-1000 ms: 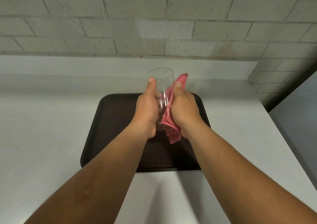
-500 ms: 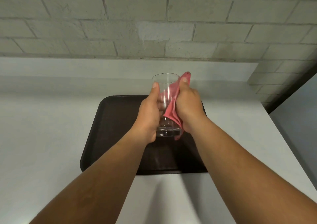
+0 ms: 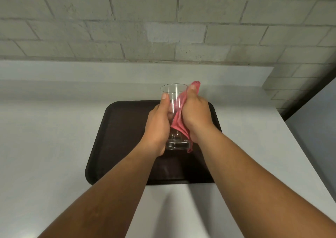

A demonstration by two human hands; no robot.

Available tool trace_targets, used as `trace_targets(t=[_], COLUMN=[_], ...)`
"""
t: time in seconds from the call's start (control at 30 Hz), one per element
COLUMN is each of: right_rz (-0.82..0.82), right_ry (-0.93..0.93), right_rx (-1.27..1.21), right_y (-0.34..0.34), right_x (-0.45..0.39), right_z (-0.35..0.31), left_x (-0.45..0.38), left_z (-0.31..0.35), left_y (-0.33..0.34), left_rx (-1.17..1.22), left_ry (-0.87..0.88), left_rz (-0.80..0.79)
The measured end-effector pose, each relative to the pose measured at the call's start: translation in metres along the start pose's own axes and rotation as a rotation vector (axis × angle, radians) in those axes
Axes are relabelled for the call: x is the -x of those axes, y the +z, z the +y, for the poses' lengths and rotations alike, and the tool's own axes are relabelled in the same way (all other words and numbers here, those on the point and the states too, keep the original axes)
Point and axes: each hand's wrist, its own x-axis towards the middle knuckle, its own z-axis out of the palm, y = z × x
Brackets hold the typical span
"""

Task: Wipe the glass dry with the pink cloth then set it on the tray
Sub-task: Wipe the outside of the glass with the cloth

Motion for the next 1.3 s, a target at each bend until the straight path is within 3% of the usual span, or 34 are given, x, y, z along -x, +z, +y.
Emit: trace_targets(t=[0.1, 0.27, 0.43, 0.67, 0.8, 0.97, 1.1, 1.3], right_rz=[-0.036, -0.019, -0.009, -0.097, -0.056, -0.001, 0.043, 0.068], right_ry=[0.085, -0.180, -0.301, 0.080, -0.143, -0.303, -0.390, -0.362], right_rx=[-0.086, 0.267, 0.293, -0.165, 0.138, 0.237, 0.345, 0.459], right_y=[-0.004, 0.011, 0.008, -0.007, 0.002, 0.003, 0.003, 0.006], right_x=[0.002, 0.028, 0.018, 0.009, 0.033, 0.043, 0.048, 0.055], right_z=[0.008, 0.017, 0.006, 0.003, 0.018, 0.023, 0.020, 0.010], left_x=[0.000, -0.005, 0.001, 0.003, 0.001, -0.001, 0.005, 0.011], left_z=[0.003, 0.012, 0.008, 0.010, 0.014, 0.013, 0.010, 0.012], left_y=[0.000, 0.001, -0.004, -0.009, -0.006, -0.008, -0.002, -0.002], left_rx=[0.024, -0.075, -0.070, 0.183, 0.099, -0.081, 0.085, 0.183], left_ry=[-0.026, -0.087, 0.005, -0.062, -0.123, -0.046, -0.122, -0.136], left_rz=[0.000, 0.126, 0.005, -0.056, 0.016, 0.055, 0.008, -0.052])
